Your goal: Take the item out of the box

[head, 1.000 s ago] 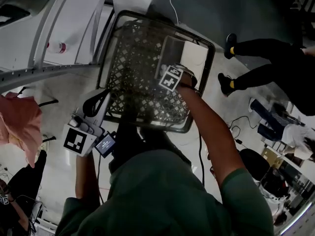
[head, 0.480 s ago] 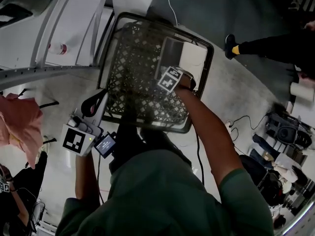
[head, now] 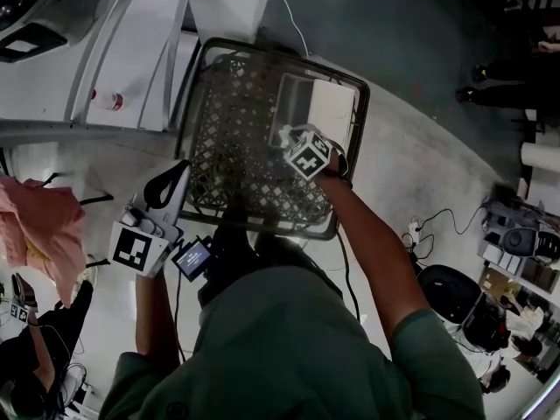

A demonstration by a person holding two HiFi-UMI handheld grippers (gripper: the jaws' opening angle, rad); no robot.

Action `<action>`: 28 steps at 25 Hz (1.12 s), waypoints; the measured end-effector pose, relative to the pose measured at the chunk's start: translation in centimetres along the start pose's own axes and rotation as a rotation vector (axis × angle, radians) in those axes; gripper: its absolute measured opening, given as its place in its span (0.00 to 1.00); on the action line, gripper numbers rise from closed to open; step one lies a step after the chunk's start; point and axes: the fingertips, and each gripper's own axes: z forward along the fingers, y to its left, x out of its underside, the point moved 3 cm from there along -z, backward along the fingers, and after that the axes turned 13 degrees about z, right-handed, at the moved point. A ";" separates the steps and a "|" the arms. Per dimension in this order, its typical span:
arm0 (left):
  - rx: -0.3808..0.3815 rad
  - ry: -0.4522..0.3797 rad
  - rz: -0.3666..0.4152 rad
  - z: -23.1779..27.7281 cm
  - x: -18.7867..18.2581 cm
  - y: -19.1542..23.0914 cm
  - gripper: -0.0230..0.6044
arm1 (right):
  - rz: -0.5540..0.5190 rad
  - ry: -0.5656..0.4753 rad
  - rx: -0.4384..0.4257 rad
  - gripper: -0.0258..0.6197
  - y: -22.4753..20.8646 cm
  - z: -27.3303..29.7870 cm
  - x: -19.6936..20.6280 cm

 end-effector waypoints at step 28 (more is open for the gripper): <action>-0.007 -0.067 0.257 -2.3 -15.0 -7.5 0.04 | 0.430 -0.905 0.026 0.07 -2.2 -38.3 2.2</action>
